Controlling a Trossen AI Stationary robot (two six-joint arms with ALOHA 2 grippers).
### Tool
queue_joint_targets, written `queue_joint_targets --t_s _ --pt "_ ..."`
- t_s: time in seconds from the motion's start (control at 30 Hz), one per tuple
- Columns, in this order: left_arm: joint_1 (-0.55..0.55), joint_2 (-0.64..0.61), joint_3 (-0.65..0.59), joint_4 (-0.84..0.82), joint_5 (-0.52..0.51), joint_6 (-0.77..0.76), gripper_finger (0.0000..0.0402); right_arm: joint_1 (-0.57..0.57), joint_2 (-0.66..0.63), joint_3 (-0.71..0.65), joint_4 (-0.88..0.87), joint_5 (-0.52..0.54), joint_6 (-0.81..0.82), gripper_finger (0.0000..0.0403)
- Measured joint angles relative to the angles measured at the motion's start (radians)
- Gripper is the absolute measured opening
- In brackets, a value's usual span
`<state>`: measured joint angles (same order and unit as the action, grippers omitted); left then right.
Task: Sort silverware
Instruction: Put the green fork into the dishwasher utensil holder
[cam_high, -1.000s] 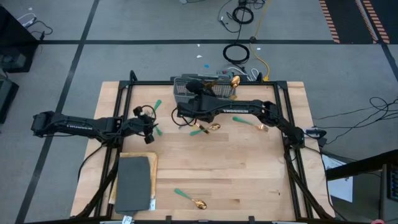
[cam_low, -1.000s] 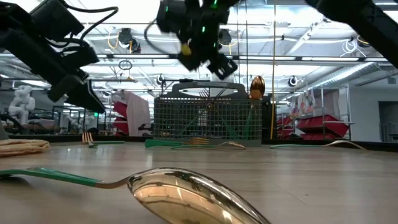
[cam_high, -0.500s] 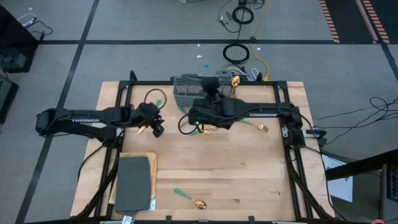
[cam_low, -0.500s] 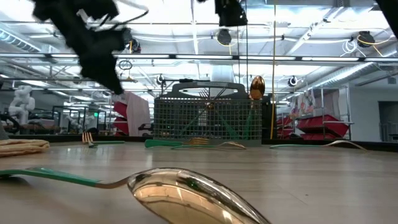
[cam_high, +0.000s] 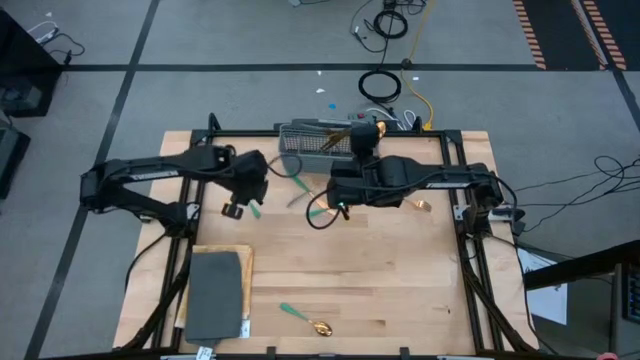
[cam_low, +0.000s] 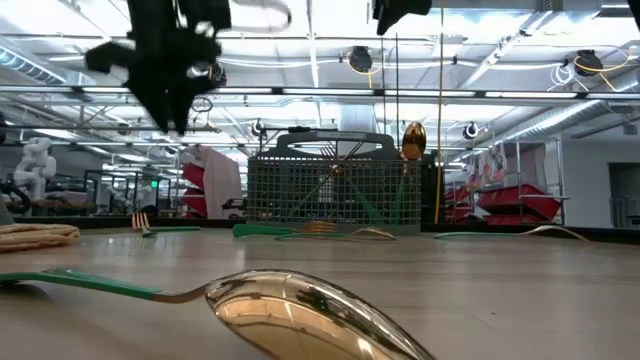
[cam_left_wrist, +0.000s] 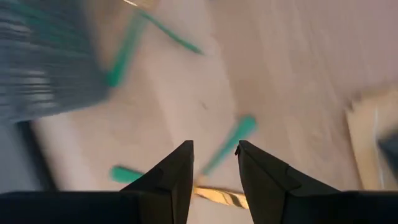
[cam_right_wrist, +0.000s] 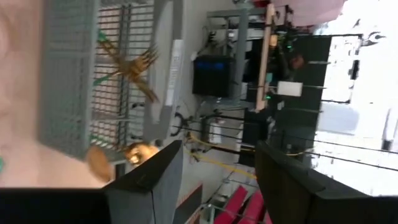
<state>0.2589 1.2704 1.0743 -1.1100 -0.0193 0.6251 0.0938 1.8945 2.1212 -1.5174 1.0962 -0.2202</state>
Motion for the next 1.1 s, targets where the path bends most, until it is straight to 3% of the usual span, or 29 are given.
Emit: queue_joint_targets --t_s 0.2,0.43,0.77,1.1 --pt "0.047 0.093 -0.11 -0.003 -0.011 0.192 0.0132 0.009 -0.005 -0.001 -0.053 -0.068 0.055 0.0185" --pt "0.148 0.121 -0.22 0.147 -0.04 0.32 0.0132 0.043 -0.025 -0.001 -0.054 -0.174 0.063 0.0185" --pt "0.274 0.123 -0.305 0.272 -0.05 0.462 0.0132 0.085 -0.027 -0.001 -0.054 -0.185 0.09 0.0185" --pt "0.298 0.123 -0.35 0.326 -0.022 0.506 0.0132 0.085 -0.027 -0.001 -0.054 -0.186 0.105 0.0185"
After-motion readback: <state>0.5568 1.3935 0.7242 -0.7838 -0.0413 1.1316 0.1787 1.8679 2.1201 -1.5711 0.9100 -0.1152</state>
